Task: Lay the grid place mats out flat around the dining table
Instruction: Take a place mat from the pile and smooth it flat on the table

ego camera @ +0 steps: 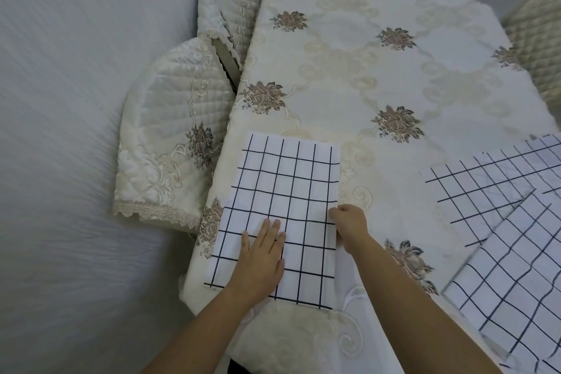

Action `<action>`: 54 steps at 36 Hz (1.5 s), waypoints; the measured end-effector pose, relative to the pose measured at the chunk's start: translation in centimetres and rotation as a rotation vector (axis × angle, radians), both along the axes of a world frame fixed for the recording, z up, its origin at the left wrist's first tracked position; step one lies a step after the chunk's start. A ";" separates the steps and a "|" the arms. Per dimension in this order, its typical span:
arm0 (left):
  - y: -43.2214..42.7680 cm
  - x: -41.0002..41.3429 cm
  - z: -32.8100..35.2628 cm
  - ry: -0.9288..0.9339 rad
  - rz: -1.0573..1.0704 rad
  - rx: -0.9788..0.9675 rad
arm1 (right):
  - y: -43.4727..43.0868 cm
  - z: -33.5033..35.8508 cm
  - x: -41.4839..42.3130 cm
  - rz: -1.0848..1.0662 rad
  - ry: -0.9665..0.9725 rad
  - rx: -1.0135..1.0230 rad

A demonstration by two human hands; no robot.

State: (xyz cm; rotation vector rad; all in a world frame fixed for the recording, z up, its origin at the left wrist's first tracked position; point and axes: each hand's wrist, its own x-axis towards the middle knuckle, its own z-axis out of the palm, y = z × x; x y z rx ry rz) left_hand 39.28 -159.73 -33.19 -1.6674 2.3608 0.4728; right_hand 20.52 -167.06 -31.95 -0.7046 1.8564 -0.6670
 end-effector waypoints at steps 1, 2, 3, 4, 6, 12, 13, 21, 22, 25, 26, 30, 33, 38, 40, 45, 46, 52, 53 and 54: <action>0.0 0.0 -0.2 0.013 0.001 -0.003 | 0.0 0.0 0.1 -0.006 -0.002 -0.003; 0.0 0.0 -0.3 0.017 -0.005 0.000 | -0.1 -0.1 0.1 -0.010 -0.005 -0.004; 0.0 -0.1 -0.5 0.021 -0.002 0.002 | -0.1 -0.1 0.2 -0.013 -0.007 -0.008; -0.1 -0.1 -0.4 0.026 0.004 0.017 | -0.1 -0.1 0.2 -0.013 -0.007 -0.011; -0.1 -0.4 0.4 0.021 0.024 0.011 | -0.2 -0.1 0.1 -0.001 -0.003 -0.018; -0.3 -0.5 0.1 0.019 0.033 0.085 | 0.4 -0.4 -0.8 0.031 0.023 0.002; -0.2 -0.4 -0.1 0.001 0.033 0.102 | 0.6 -0.4 -0.9 0.043 0.041 0.000; -0.3 -1.5 0.5 -0.009 0.037 0.095 | 1.4 -0.3 -1.4 0.141 0.157 -0.034; -0.3 -1.6 0.4 -0.010 0.055 0.090 | 1.5 -0.2 -1.4 0.149 0.151 -0.033; 0.0 -1.4 0.1 -0.007 0.038 0.074 | 1.7 0.0 -1.2 0.159 0.124 -0.029; 0.0 -1.3 -0.1 0.005 0.032 0.094 | 1.8 0.0 -1.2 0.159 0.116 -0.025; 0.6 -1.0 -0.6 0.026 -0.068 0.069 | 2.3 0.1 -1.1 0.167 0.068 0.006; 1.2 -0.8 -0.2 -0.041 -0.124 0.055 | 2.5 -0.1 -1.3 0.183 0.001 0.052; 1.7 -0.4 -1.2 -0.067 -0.133 -0.014 | 2.5 -0.4 -1.5 0.150 -0.040 0.041; 1.7 -0.5 -1.3 -0.050 -0.137 -0.048 | 2.3 -0.3 -1.6 0.131 -0.047 0.032; 0.9 -0.6 -1.4 -0.028 -0.124 -0.094 | 1.5 -0.1 -1.8 0.080 -0.048 0.028; 0.7 -0.6 -1.4 -0.030 -0.119 -0.095 | 1.3 -0.1 -1.9 0.077 -0.046 0.026; -0.9 -0.6 -1.4 -0.045 -0.118 -0.105 | -0.1 -0.3 -2.1 0.059 -0.010 0.014; -1.2 -0.5 -1.4 -0.040 -0.117 -0.109 | -0.4 -0.3 -2.1 0.057 -0.005 0.016; -1.5 -0.5 -1.4 -0.041 -0.117 -0.112 | -0.6 -0.3 -2.1 0.054 -0.002 0.018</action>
